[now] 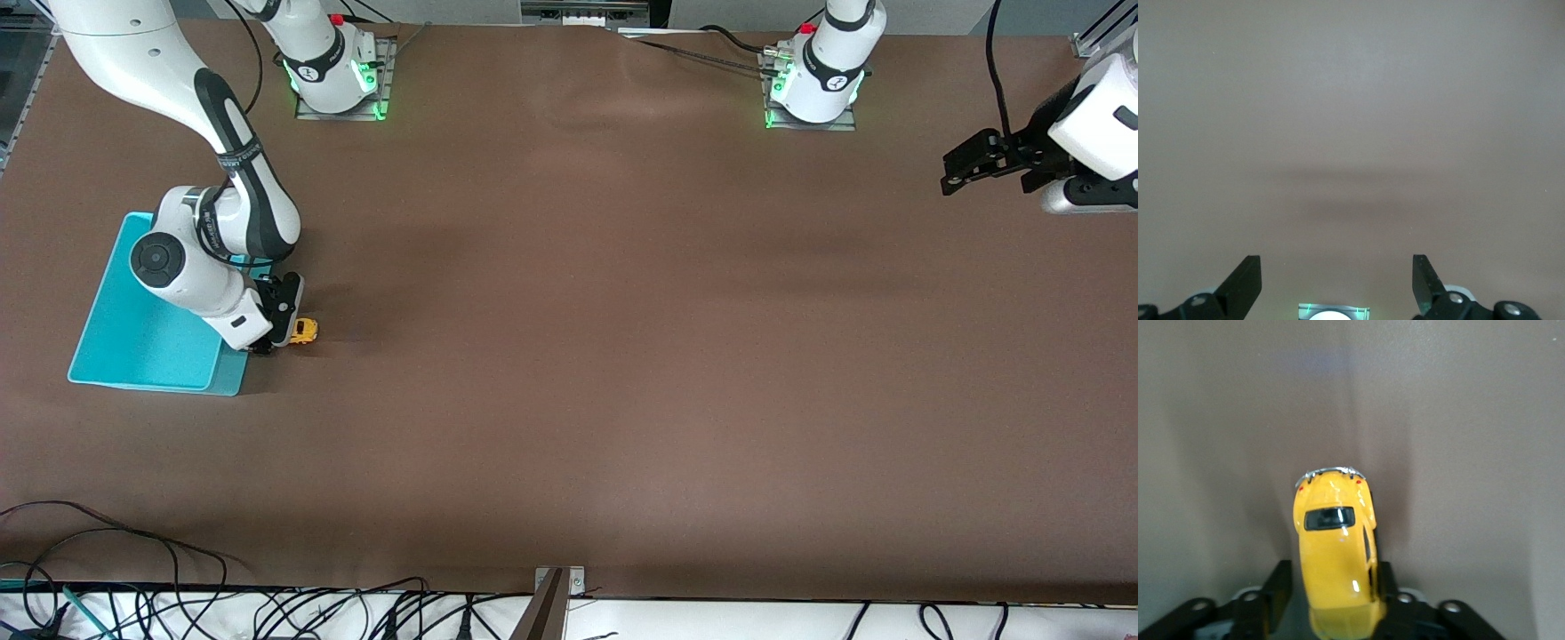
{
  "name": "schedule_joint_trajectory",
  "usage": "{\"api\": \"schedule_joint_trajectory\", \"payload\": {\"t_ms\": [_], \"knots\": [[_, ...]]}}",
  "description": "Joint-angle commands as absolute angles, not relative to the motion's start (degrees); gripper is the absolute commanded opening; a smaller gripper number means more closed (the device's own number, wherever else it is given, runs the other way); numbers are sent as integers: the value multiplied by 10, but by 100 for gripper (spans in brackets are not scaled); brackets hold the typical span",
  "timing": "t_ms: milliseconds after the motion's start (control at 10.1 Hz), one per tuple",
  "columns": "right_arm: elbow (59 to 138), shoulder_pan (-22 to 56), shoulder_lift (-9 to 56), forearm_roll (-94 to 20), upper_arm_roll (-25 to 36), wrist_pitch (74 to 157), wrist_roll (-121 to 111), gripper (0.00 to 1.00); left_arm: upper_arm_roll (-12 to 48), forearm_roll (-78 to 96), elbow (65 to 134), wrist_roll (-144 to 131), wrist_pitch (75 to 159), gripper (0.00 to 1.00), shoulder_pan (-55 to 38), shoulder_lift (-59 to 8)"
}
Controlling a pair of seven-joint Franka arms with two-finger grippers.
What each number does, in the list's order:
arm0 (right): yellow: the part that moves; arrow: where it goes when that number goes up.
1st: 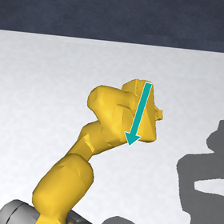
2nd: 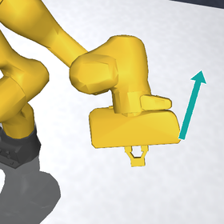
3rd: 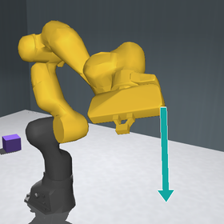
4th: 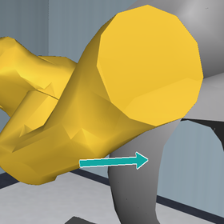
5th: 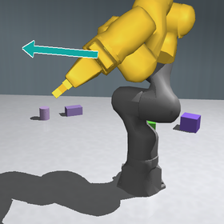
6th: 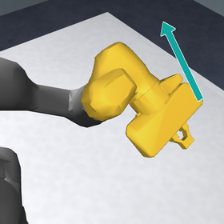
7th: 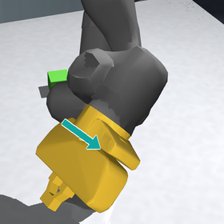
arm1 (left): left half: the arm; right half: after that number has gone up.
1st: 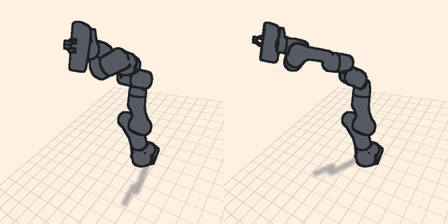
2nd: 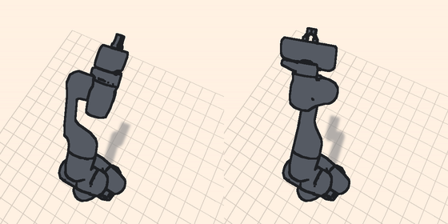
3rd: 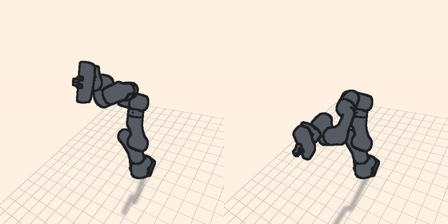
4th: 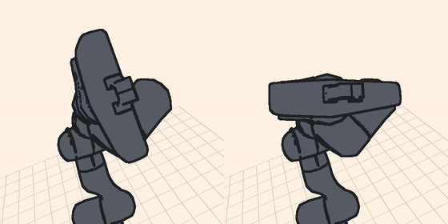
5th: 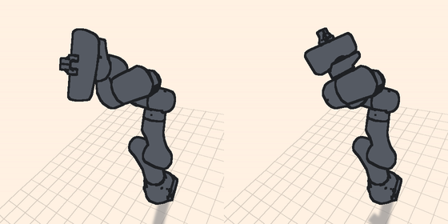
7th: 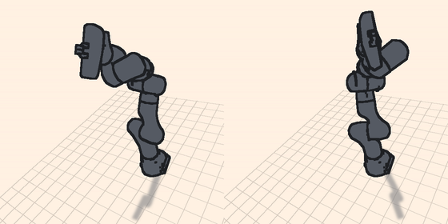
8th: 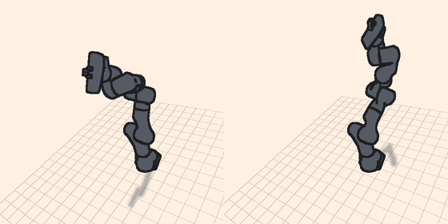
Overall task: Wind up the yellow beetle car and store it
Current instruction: 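Close the right gripper on the car and lift it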
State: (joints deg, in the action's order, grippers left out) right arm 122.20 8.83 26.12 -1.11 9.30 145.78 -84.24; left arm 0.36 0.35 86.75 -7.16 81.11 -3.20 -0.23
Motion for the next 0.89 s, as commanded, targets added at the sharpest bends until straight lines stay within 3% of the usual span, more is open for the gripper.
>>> {"api": "schedule_joint_trajectory", "payload": {"t_ms": [0,298,596,794], "knots": [[1226,83,253,-3,91,1462,-852,0,4,-4,862,-57,824,100,-3,-11],[1204,88,196,-6,86,1411,-844,0,20,-9,871,-53,824,100,-4,-5],[1100,88,143,-11,82,1230,-837,0,20,-9,868,-53,823,100,-3,-9],[1019,85,140,-12,126,1104,-833,0,16,-1,869,-59,836,100,-9,-5]]}}
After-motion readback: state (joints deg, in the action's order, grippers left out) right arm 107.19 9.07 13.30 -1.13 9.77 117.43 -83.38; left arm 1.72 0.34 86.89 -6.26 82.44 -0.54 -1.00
